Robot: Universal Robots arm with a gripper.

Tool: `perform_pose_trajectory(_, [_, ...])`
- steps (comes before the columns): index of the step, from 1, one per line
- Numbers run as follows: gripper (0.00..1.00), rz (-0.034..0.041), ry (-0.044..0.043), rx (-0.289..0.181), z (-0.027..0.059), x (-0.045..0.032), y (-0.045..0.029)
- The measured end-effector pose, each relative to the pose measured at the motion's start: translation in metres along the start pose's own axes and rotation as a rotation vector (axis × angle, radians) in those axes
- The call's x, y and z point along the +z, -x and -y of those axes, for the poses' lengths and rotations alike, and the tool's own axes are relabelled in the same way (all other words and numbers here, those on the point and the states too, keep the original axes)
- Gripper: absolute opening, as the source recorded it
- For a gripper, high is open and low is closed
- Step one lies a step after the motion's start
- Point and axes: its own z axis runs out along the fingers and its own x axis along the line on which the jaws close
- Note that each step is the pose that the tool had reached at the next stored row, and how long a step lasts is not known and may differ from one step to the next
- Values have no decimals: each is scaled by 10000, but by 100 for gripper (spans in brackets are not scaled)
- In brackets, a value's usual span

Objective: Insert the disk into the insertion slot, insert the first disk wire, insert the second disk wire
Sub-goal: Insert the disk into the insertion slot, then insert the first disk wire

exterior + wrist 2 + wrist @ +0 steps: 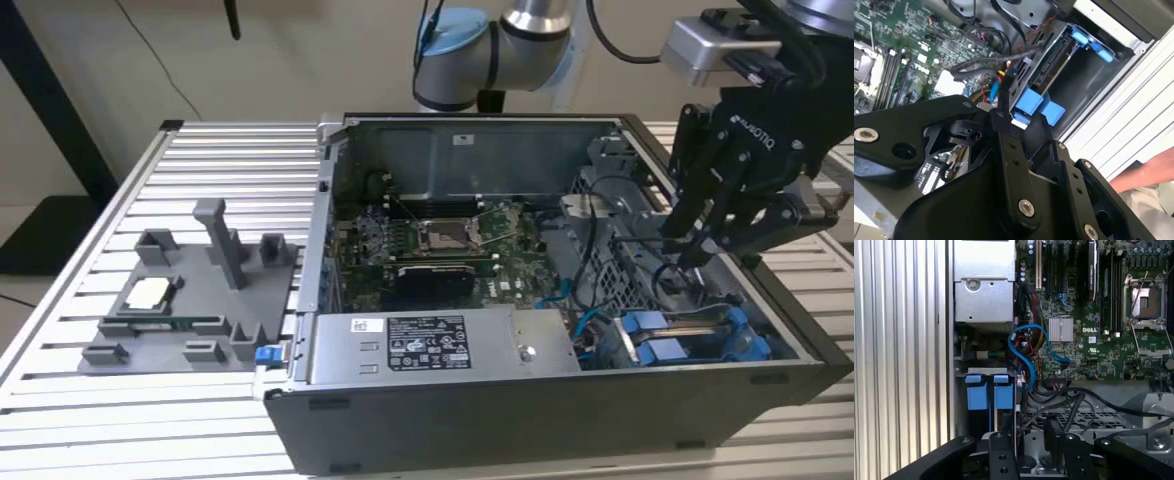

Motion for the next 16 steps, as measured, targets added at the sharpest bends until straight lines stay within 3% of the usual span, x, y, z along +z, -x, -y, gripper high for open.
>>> perform_pose_trajectory(8, [40, 139, -226, -284, 1, 43, 31])
perform_pose_trajectory(16, [40, 566, -404, -579, 2, 66, 33])
